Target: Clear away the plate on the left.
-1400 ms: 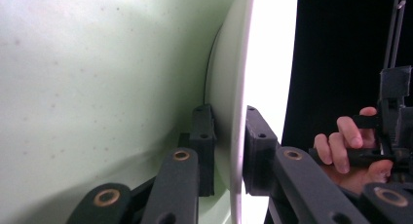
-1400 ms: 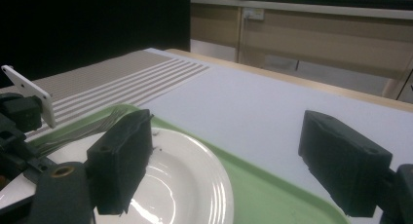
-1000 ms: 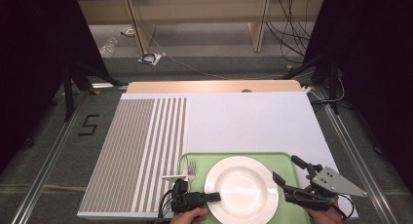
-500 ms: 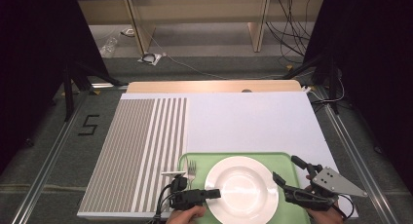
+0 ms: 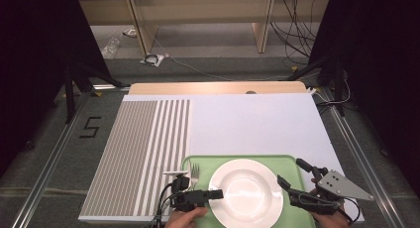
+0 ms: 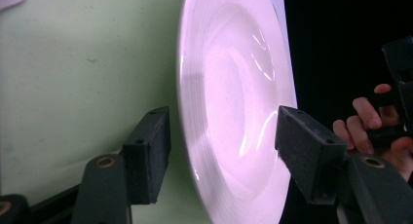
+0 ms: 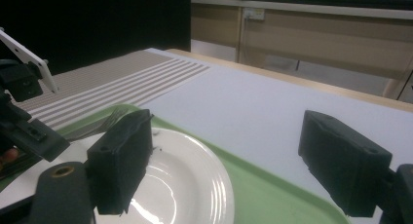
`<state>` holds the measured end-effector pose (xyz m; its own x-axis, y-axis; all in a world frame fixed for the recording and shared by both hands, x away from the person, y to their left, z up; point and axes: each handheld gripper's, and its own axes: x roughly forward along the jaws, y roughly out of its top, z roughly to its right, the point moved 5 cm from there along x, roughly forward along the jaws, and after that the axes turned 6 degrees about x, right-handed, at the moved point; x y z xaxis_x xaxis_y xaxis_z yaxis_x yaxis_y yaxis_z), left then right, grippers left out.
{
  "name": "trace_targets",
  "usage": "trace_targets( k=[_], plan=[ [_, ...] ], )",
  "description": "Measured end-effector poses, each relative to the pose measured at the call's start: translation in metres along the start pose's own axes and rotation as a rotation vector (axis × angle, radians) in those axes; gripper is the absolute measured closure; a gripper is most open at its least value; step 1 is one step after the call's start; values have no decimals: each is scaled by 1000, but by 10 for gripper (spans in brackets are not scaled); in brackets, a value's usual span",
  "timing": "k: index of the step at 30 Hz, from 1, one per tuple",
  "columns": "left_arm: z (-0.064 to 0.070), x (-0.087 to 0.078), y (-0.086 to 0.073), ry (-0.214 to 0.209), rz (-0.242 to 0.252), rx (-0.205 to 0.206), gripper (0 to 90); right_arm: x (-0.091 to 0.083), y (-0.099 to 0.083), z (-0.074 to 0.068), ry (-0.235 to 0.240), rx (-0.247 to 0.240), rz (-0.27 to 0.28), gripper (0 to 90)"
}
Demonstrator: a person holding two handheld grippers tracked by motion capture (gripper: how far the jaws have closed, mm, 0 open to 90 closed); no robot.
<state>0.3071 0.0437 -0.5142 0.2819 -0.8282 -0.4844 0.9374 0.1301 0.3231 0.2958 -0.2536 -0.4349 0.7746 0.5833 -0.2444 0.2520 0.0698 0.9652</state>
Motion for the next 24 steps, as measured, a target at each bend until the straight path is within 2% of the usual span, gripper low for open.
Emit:
trace_targets(
  k=[11, 19, 24],
  plan=[
    [0, -10, 9, 79, 32, 82, 349, 0, 0, 0, 1, -1, 1, 210],
    [5, -21, 18, 155, 71, 205, 327, 0, 0, 0, 2, 0, 0, 210],
    [13, -26, 21, 209, 106, 311, 312, 0, 0, 0, 3, 1, 0, 209]
  ],
)
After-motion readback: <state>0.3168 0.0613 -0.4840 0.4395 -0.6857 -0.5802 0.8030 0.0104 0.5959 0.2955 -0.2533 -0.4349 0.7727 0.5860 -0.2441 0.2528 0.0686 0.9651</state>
